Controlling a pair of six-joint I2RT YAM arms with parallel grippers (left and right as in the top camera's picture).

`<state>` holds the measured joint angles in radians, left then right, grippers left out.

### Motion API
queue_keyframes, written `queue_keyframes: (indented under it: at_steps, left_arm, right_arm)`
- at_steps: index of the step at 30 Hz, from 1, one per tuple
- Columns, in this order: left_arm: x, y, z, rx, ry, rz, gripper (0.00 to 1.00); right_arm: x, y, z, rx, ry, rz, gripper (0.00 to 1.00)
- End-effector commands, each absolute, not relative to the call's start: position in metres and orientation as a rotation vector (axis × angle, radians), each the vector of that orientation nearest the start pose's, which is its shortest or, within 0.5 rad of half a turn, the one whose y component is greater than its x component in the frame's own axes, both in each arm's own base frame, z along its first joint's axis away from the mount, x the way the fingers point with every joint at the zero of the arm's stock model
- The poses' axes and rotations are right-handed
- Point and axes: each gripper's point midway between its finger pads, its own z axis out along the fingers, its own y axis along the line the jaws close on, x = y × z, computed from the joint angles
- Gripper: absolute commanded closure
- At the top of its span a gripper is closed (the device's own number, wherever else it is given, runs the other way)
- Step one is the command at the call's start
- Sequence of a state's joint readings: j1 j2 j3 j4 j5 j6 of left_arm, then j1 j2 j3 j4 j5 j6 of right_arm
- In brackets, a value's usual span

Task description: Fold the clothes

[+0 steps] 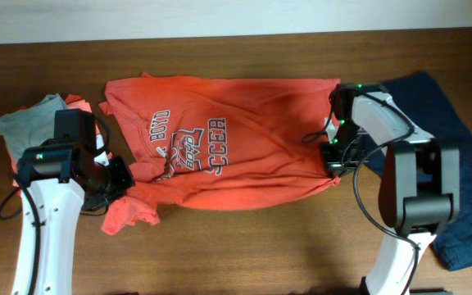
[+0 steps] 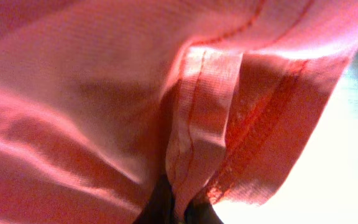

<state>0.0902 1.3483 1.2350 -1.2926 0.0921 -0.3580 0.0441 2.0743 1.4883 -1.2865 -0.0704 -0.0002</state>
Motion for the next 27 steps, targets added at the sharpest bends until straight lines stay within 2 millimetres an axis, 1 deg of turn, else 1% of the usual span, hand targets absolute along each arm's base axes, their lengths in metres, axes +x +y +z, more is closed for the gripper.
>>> queue_keyframes:
  at_steps: [1, 2, 3, 4, 5, 7, 11, 13, 18, 20, 22, 24, 26, 27]
  left_arm:
    - [0.255, 0.01, 0.164, -0.632, 2.899, -0.152, 1.0]
    - [0.255, 0.01, 0.164, -0.632, 2.899, -0.152, 1.0]
    - [0.255, 0.01, 0.164, -0.633, 2.899, -0.152, 1.0]
    - [0.255, 0.01, 0.164, -0.632, 2.899, -0.152, 1.0]
    - [0.254, 0.01, 0.164, -0.633, 2.9, -0.152, 1.0]
    - [0.253, 0.01, 0.164, -0.634, 2.905, -0.152, 1.0]
    - [0.254, 0.01, 0.164, -0.633, 2.903, -0.151, 1.0]
    - [0.255, 0.01, 0.164, -0.632, 2.899, -0.152, 1.0]
    - [0.255, 0.01, 0.164, -0.632, 2.899, -0.152, 1.0]
    - [0.255, 0.01, 0.164, -0.632, 2.899, -0.152, 1.0]
    - [0.255, 0.01, 0.164, -0.632, 2.899, -0.152, 1.0]
    - [0.256, 0.01, 0.164, -0.631, 2.896, -0.153, 1.0]
    - [0.257, 0.01, 0.165, -0.629, 2.889, -0.154, 1.0]
    - [0.258, 0.011, 0.165, -0.628, 2.886, -0.154, 1.0]
  right_arm:
    - [0.36, 0.015, 0.077, -0.026, 3.207, 0.106, 0.96]
    - [0.375, 0.01, 0.085, 0.0, 3.146, 0.107, 0.88]
    - [0.385, 0.007, 0.091, 0.039, 3.107, 0.105, 0.74]
    - [0.394, 0.002, 0.096, 0.085, 3.073, 0.105, 0.55]
    - [0.398, -0.001, 0.098, 0.111, 3.053, 0.106, 0.41]
    - [0.401, -0.005, 0.099, 0.13, 3.042, 0.128, 0.39]
    - [0.389, -0.006, 0.097, 0.132, 3.089, 0.133, 0.37]
    - [0.378, -0.005, 0.096, 0.134, 3.135, 0.135, 0.37]
    - [0.339, -0.003, 0.099, 0.147, 3.295, 0.144, 0.4]
    - [0.331, -0.004, 0.099, 0.148, 3.326, 0.132, 0.4]
    - [0.332, -0.004, 0.097, 0.119, 3.324, 0.134, 0.39]
    - [0.341, 0.0, 0.091, 0.06, 3.283, 0.17, 0.39]
    - [0.352, 0.009, 0.082, -0.031, 3.225, 0.247, 0.4]
    - [0.356, 0.012, 0.077, -0.055, 3.206, 0.258, 0.4]
